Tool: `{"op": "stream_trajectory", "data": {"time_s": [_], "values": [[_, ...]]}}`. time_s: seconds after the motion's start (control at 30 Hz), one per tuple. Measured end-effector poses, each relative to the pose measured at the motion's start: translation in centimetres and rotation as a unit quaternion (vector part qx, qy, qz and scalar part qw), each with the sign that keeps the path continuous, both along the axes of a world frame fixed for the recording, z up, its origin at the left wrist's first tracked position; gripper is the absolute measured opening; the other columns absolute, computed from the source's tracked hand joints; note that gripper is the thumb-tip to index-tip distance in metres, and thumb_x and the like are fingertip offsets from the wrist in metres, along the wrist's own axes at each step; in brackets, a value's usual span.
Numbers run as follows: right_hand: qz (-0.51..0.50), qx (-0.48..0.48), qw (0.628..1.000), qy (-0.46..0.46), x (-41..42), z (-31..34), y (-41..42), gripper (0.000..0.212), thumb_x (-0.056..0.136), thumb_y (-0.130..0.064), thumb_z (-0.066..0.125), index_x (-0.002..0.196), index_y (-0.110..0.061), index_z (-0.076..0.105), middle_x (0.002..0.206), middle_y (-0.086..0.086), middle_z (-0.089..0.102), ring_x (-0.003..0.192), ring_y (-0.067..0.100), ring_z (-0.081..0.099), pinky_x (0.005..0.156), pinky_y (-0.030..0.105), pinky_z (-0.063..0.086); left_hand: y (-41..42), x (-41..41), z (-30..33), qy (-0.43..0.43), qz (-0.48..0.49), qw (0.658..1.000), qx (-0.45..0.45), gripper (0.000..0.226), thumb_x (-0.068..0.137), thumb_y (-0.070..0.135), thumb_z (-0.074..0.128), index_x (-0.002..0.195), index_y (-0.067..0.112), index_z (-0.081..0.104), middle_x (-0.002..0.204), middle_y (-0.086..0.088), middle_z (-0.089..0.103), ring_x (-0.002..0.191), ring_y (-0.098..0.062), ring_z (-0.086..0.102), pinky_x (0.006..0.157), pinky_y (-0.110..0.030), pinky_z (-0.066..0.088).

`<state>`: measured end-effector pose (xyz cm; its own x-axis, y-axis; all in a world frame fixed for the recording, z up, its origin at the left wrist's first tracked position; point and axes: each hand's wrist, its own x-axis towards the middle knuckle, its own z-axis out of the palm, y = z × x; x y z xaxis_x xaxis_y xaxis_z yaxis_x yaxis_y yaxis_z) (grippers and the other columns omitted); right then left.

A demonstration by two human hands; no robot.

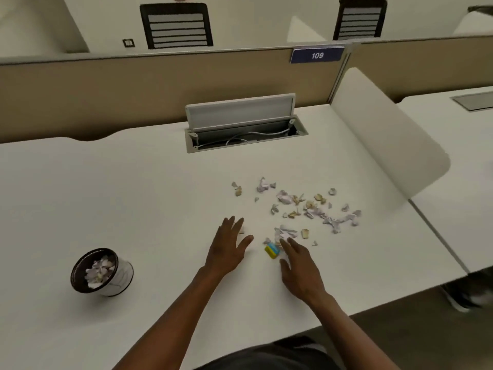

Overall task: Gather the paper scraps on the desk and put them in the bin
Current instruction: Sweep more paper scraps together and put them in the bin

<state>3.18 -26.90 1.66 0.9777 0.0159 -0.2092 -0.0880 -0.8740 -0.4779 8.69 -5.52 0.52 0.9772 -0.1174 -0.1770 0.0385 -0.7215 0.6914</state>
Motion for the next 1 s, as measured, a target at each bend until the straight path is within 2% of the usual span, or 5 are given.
{"op": "stream_trajectory", "data": {"time_s": [0.2,0.4,0.5,0.73,1.0], "values": [[-0.052,0.038,0.994,-0.086,3.0,0.5,-2.4,0.049,0.095,-0.008,0.05,0.144,-0.014,0.05,0.148,0.009,0.049,0.138,0.026,0.042,0.113,0.035,0.037,-1.0,-1.0,-2.1,-0.01,-0.022,0.999,0.041,0.06,0.104,0.046,0.037,0.158,0.025,0.021,0.168,0.003,0.012,0.155,-0.011,0.0,0.126,-0.031,-0.001],[0.13,-0.072,0.989,-0.006,5.9,0.0,-2.7,0.075,0.088,0.0,0.051,0.156,-0.018,0.027,0.163,0.004,0.029,0.152,0.024,0.019,0.124,0.039,0.021,-2.2,-2.0,-2.7,-0.033,-0.069,0.995,0.07,0.062,0.104,0.05,0.032,0.159,0.028,0.015,0.167,0.009,0.014,0.154,-0.007,0.001,0.125,-0.028,0.002],[0.17,-0.051,0.984,-0.016,4.3,-0.7,-2.6,0.078,0.085,-0.001,0.052,0.156,-0.022,0.028,0.161,0.004,0.032,0.148,0.023,0.027,0.12,0.037,0.028,-2.5,-2.8,-3.0,-0.032,-0.077,0.995,0.059,0.064,0.102,0.052,0.031,0.158,0.03,0.012,0.167,0.01,0.013,0.151,-0.001,0.0,0.123,-0.024,0.004],[-0.046,-0.04,0.997,-0.054,4.4,-1.2,-6.3,0.07,0.082,0.0,0.049,0.15,-0.018,0.039,0.152,0.009,0.041,0.139,0.028,0.036,0.11,0.037,0.039,-3.6,-3.3,-2.3,-0.022,-0.126,0.991,0.043,0.084,0.092,0.069,0.045,0.158,0.038,0.006,0.166,0.018,0.008,0.152,-0.001,0.012,0.12,-0.024,0.022],[0.114,-0.065,0.991,-0.008,2.8,-1.7,-5.1,0.07,0.092,-0.02,0.052,0.156,-0.022,0.023,0.161,0.007,0.027,0.147,0.026,0.024,0.117,0.036,0.031,-5.6,-2.4,-1.5,-0.012,-0.154,0.987,0.045,0.095,0.084,0.071,0.056,0.156,0.041,0.002,0.167,0.017,0.009,0.151,-0.004,0.02,0.118,-0.023,0.027]]}}
